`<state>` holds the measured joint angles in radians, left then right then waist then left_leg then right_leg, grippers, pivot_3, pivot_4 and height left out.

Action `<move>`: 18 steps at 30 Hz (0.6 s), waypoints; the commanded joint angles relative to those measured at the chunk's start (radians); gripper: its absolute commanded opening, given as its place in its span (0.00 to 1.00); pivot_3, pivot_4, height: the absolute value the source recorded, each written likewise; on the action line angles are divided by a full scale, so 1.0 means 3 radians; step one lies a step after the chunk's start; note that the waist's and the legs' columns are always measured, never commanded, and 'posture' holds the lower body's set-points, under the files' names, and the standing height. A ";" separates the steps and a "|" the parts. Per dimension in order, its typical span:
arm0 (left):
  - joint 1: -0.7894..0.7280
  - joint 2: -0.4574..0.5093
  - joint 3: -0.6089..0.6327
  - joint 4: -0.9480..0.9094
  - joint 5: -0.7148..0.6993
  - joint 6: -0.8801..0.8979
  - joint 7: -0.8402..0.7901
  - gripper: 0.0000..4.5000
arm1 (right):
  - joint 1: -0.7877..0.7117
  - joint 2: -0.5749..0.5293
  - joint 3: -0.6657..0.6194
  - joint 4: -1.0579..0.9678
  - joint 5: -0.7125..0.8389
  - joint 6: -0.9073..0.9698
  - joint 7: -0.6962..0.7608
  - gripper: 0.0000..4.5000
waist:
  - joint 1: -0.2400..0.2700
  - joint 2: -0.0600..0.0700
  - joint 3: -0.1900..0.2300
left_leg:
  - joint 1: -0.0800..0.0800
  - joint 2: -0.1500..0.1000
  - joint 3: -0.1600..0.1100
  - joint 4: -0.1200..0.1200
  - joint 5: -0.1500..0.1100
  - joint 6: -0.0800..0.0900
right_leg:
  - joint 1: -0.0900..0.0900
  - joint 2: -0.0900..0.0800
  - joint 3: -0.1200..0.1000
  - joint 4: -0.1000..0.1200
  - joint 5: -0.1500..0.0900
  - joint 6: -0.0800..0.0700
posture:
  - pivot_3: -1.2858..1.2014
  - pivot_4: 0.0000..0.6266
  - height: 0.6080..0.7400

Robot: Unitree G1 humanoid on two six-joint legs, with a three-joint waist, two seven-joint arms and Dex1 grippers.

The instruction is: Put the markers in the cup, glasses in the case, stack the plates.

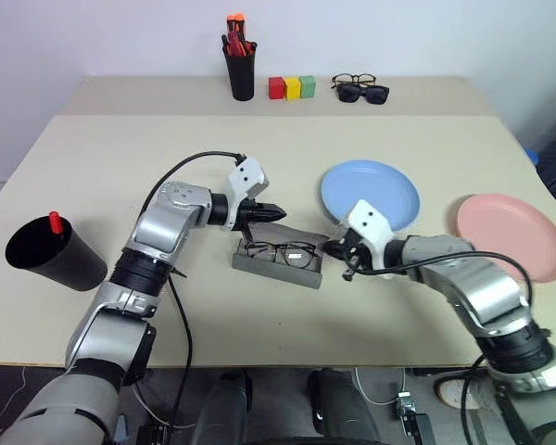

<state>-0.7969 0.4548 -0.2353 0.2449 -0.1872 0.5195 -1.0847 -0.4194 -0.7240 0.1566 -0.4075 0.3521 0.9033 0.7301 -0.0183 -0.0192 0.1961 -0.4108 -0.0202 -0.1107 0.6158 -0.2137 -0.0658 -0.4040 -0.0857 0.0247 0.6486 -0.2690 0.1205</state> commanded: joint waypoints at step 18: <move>0.0704 0.0601 -0.0092 -0.1140 -0.0071 -0.0133 -0.0283 0.00 | -0.0025 -0.0247 -0.0283 0.0365 -0.0327 -0.0476 -0.0225 0.06 | -0.0002 0.0002 -0.0001 | 0.0004 0.0001 0.0003 0.0000 0.0000 0.0000 | 0.0003 0.0000 0.0002 -0.0001 0.0000 -0.0001 | 0.52 0.24 1.00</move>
<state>-0.5924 0.6552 -0.2976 -0.0914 -0.2048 0.5245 -1.2072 -0.3831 -0.8226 0.0455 -0.3367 0.3016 0.7905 0.6971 -0.0190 -0.0186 0.1958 -0.4097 -0.0198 -0.1098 0.6159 -0.2137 -0.0658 -0.4031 -0.0859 0.0252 0.6483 -0.2691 0.1201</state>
